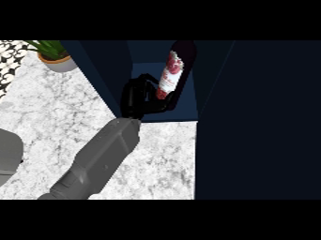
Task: Pick up the wine, place it into the cabinet and close the cabinet
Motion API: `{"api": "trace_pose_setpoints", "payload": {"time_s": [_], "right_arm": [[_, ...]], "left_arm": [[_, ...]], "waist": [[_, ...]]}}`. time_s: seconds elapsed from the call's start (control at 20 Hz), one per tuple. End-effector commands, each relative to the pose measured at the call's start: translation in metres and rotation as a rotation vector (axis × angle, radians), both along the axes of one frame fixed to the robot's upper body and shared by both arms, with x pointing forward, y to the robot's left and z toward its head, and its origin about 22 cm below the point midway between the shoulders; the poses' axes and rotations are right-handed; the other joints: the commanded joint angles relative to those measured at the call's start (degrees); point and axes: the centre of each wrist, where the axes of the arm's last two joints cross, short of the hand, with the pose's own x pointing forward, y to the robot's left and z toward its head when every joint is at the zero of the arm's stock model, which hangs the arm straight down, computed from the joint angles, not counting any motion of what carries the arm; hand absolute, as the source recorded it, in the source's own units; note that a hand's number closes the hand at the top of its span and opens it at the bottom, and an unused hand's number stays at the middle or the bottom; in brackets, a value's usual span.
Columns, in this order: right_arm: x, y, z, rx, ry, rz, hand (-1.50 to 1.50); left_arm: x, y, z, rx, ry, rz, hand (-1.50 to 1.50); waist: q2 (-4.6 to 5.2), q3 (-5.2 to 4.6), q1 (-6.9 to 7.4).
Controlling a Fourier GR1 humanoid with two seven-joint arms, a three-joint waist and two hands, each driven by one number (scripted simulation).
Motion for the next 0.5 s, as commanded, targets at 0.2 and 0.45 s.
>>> {"api": "trace_pose_setpoints", "payload": {"time_s": [0.2,0.45], "right_arm": [[0.011,0.000,-0.005,-0.003,-0.017,0.019,-1.50],[0.014,0.002,0.003,0.019,-0.017,0.019,-1.50]], "left_arm": [[0.019,0.001,0.014,0.040,0.026,0.045,1.50],[0.025,0.005,0.016,0.051,0.073,0.072,1.50]], "waist": [[0.24,0.00,-0.79],[0.43,-0.02,-1.19]]}}
